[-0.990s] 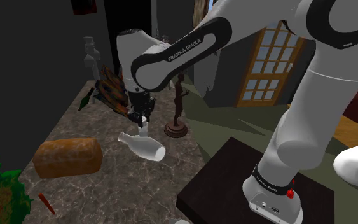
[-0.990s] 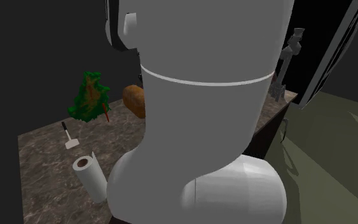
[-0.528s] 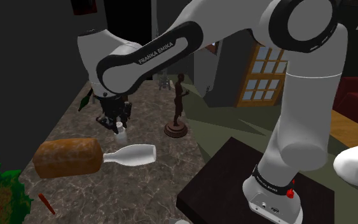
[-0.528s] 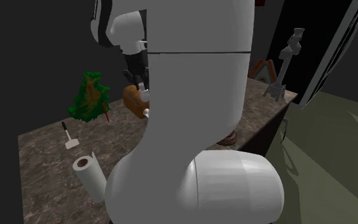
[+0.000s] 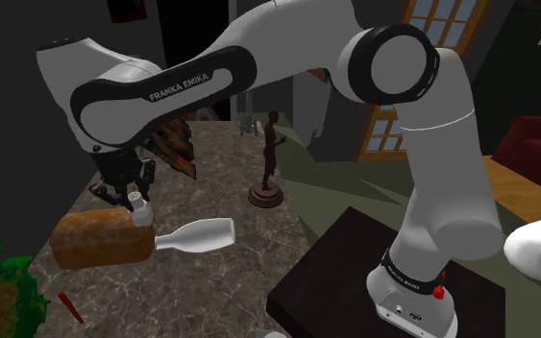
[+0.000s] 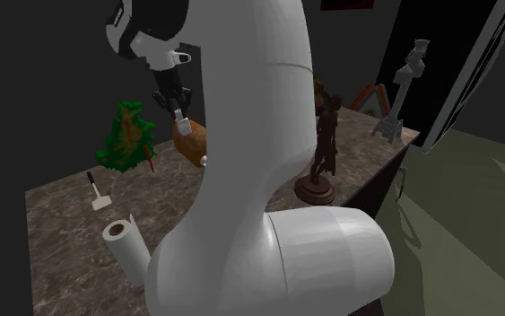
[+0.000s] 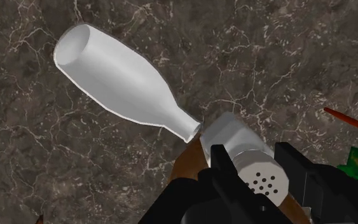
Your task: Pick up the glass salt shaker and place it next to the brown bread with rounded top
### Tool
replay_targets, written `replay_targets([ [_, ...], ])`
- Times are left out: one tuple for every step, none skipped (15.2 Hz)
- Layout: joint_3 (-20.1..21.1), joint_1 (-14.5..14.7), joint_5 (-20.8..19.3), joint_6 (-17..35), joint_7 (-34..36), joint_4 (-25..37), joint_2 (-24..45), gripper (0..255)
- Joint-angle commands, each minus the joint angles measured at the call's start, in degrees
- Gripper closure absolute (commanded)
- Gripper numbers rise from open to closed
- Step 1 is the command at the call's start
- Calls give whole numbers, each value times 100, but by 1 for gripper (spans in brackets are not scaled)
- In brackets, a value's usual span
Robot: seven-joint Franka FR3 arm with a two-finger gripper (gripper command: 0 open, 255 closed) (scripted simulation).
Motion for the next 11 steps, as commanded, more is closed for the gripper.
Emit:
replay_targets([
  [-41, 311, -137, -371, 105, 956, 613, 255],
  [-53, 312, -142, -305, 114, 906, 628, 255],
  [-60, 309, -150, -241, 125, 857, 646, 255],
  [-65, 307, -159, -177, 137, 810, 665, 255],
  [-71, 304, -169, -114, 149, 765, 685, 255],
  [-77, 302, -179, -51, 160, 722, 707, 255],
  [-83, 301, -189, 10, 172, 681, 729, 255],
  [-89, 299, -200, 71, 184, 642, 753, 255],
  [-96, 299, -211, 131, 195, 605, 778, 255],
  [-103, 298, -223, 190, 207, 570, 805, 255],
  [-110, 298, -235, 249, 219, 536, 832, 255],
])
